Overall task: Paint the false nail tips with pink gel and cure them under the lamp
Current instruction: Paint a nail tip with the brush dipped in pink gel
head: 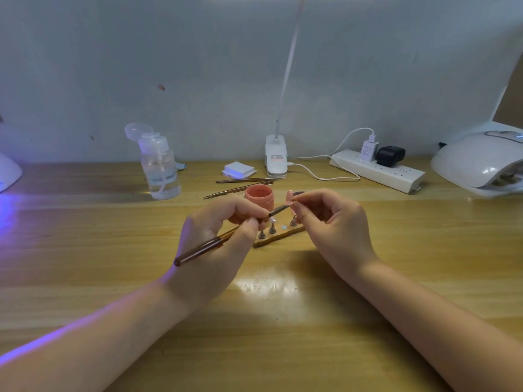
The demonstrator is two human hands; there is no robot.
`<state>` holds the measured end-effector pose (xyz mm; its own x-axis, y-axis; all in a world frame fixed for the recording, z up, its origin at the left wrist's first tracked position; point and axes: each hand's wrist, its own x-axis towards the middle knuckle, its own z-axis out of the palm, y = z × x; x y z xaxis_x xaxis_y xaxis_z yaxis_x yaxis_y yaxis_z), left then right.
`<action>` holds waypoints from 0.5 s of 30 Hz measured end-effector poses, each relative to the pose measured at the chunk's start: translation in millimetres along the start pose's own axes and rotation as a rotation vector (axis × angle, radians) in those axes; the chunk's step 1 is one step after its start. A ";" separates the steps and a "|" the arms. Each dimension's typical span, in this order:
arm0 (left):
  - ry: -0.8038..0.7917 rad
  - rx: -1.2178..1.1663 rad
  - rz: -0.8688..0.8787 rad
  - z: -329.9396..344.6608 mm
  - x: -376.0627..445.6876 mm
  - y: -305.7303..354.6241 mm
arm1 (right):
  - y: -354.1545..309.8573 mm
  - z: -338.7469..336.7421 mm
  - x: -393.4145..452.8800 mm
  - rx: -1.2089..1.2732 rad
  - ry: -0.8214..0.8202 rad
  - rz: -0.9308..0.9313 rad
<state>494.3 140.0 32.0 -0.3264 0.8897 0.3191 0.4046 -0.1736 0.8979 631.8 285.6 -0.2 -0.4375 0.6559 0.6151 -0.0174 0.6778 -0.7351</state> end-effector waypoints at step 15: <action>0.249 0.122 0.306 19.5 -5.3 -1.7 | -1.4 0.9 -1.2 -0.076 0.010 -0.062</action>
<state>512.0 143.8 22.8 -0.3665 0.6728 0.6426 0.6081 -0.3495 0.7128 631.5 283.5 -0.1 -0.4283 0.6148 0.6622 0.0245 0.7405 -0.6716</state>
